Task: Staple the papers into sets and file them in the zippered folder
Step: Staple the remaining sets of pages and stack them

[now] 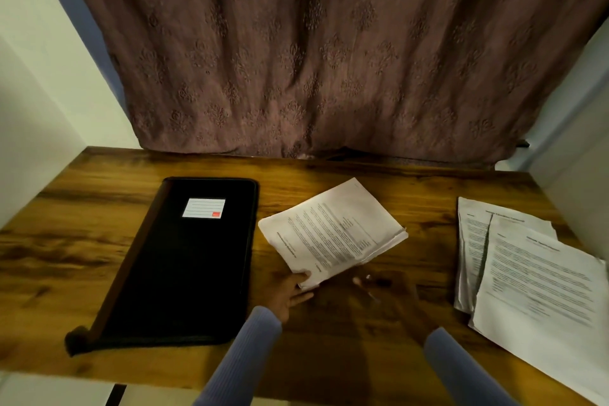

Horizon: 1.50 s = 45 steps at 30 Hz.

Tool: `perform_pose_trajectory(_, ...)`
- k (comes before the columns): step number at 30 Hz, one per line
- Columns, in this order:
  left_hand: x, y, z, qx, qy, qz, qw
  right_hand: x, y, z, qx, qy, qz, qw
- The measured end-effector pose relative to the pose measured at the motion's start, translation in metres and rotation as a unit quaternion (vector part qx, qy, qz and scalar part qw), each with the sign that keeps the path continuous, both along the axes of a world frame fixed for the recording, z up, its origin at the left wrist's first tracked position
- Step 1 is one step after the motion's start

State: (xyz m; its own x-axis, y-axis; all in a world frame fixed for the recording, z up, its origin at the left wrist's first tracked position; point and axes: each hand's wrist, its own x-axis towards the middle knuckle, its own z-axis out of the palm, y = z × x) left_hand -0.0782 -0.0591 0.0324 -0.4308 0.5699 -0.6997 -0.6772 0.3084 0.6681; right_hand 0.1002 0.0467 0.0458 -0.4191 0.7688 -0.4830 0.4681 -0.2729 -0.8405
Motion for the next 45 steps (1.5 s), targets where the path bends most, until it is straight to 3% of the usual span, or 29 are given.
perform_pose_trajectory(4, 0.009, 0.003, -0.007, 0.019, 0.023, 0.088, 0.996, 0.025, 0.020, -0.010, 0.213, -0.146, -0.029, 0.965)
perform_pose_trajectory(10, 0.023, 0.031, -0.010, 0.046, 0.053, 0.208, 0.976, 0.029, 0.025, -0.011, 0.252, -0.235, -0.015, 0.939)
perform_pose_trajectory(14, 0.007, 0.046, 0.028, 0.091, 0.203, 0.246, 0.943, 0.025, 0.033, -0.011, 0.283, -0.263, 0.008, 0.922)
perform_pose_trajectory(18, -0.025, 0.052, 0.089, 0.198, 0.346, 0.158, 0.903, 0.002, 0.046, 0.024, 0.313, -0.150, -0.006, 0.938)
perform_pose_trajectory(21, -0.044, 0.055, 0.131, 0.273, 0.389, 0.094, 0.875, -0.025, 0.066, 0.062, 0.389, -0.004, 0.015, 0.921)
perform_pose_trajectory(27, -0.061, 0.052, 0.174, 0.339, 0.451, -0.006, 0.825, -0.061, 0.100, 0.106, 0.254, 0.237, -0.031, 0.937)
perform_pose_trajectory(30, -0.065, 0.048, 0.171, 0.348, 0.434, -0.020, 0.831, -0.061, 0.106, 0.115, 0.217, 0.263, -0.019, 0.940)
perform_pose_trajectory(34, -0.063, 0.043, 0.150, 0.355, 0.353, -0.002, 0.866, -0.058, 0.103, 0.098, 0.152, 0.292, -0.009, 0.944)
perform_pose_trajectory(39, -0.059, 0.045, 0.103, 0.256, 0.292, -0.018, 0.922, -0.057, 0.097, 0.080, 0.095, 0.308, -0.011, 0.947)
perform_pose_trajectory(42, -0.056, 0.051, 0.092, 0.216, 0.292, -0.034, 0.931, -0.061, 0.091, 0.084, 0.099, 0.312, -0.011, 0.945)
perform_pose_trajectory(45, -0.053, 0.058, 0.100, 0.258, 0.290, -0.018, 0.921, -0.060, 0.092, 0.095, 0.117, 0.340, -0.019, 0.933)
